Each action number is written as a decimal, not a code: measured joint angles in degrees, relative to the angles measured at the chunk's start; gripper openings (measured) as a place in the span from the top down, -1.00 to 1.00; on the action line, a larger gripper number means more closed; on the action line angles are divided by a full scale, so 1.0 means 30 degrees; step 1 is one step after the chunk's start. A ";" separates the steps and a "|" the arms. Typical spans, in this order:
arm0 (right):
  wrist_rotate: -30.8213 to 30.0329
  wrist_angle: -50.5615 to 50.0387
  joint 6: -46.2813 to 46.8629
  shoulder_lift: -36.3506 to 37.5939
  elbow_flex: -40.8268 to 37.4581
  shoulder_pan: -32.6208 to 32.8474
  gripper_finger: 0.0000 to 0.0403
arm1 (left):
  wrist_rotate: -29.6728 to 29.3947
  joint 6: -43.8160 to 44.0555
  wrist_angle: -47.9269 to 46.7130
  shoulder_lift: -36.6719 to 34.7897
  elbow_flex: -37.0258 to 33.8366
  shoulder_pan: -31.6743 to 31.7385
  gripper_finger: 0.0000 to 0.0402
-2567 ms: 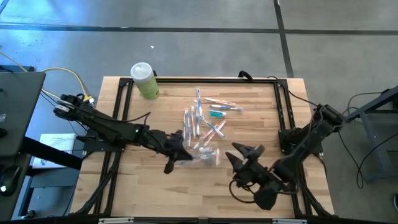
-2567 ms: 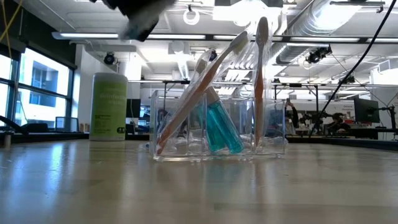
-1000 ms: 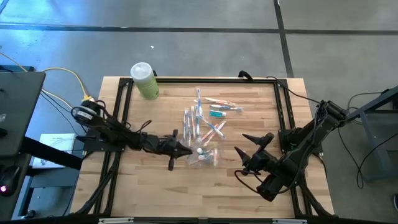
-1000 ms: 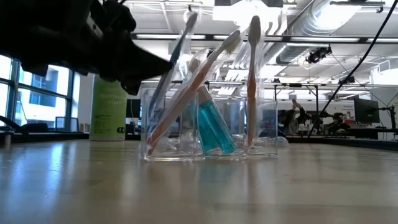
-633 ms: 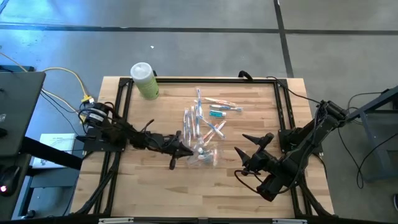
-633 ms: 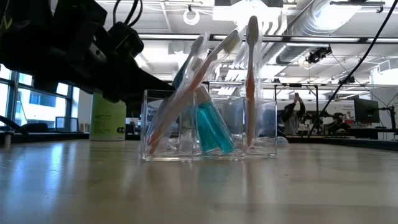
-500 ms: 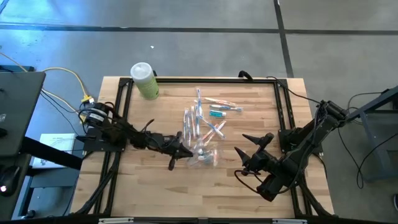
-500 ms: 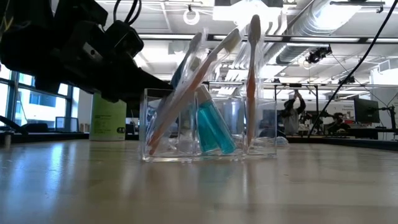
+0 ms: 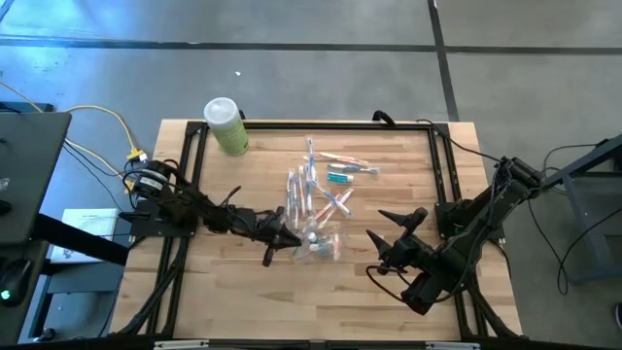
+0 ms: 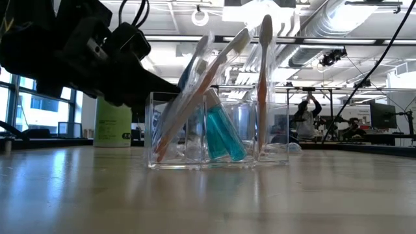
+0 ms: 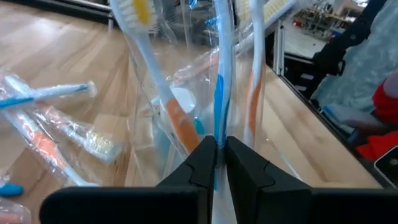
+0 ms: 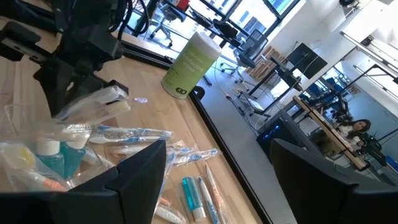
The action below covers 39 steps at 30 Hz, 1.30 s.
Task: Pick & Place toothbrushing station
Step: Put the blue toothbrush into the transparent organizer
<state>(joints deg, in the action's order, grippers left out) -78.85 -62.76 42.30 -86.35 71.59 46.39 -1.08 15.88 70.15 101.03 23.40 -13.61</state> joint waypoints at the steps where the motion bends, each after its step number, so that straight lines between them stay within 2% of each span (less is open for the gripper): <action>1: -0.0003 0.0000 -0.0007 0.0000 0.0003 0.0000 -0.40 | -0.0133 -0.0227 0.0000 0.0000 0.0000 -0.0008 0.87; 4: 0.0000 0.0000 -0.0007 0.0000 0.0000 0.0000 -0.40 | -0.0716 -0.0794 -0.0113 0.0000 0.0000 -0.0208 0.87; 12: 0.0000 0.0000 0.0000 0.0000 0.0000 0.0000 -0.40 | -0.3762 -0.1420 -0.0306 -0.0022 0.0015 -0.1208 0.87; 20: 0.0000 0.0000 0.0000 0.0000 0.0000 0.0000 -0.40 | -0.3810 -0.1396 -0.0321 -0.0022 0.0051 -0.1319 0.87; 24: 0.0002 0.0000 0.0000 0.0000 0.0000 0.0000 -0.40 | -0.3013 -0.0337 -0.0135 -0.0015 0.0051 -0.1308 0.87; 31: 0.0557 0.0000 -0.0015 0.0000 0.0000 -0.0015 -0.40 | -0.2914 0.0382 -0.0007 -0.0015 0.0051 -0.1252 0.87; 39: 0.0851 0.0000 -0.0015 0.0000 0.0000 -0.0015 -0.40 | -0.2922 0.0161 0.0037 -0.0015 0.0045 -0.1239 0.87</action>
<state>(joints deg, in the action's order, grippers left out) -76.30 -62.76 42.26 -86.35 71.59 46.35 -9.85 16.36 70.26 100.99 23.53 -17.32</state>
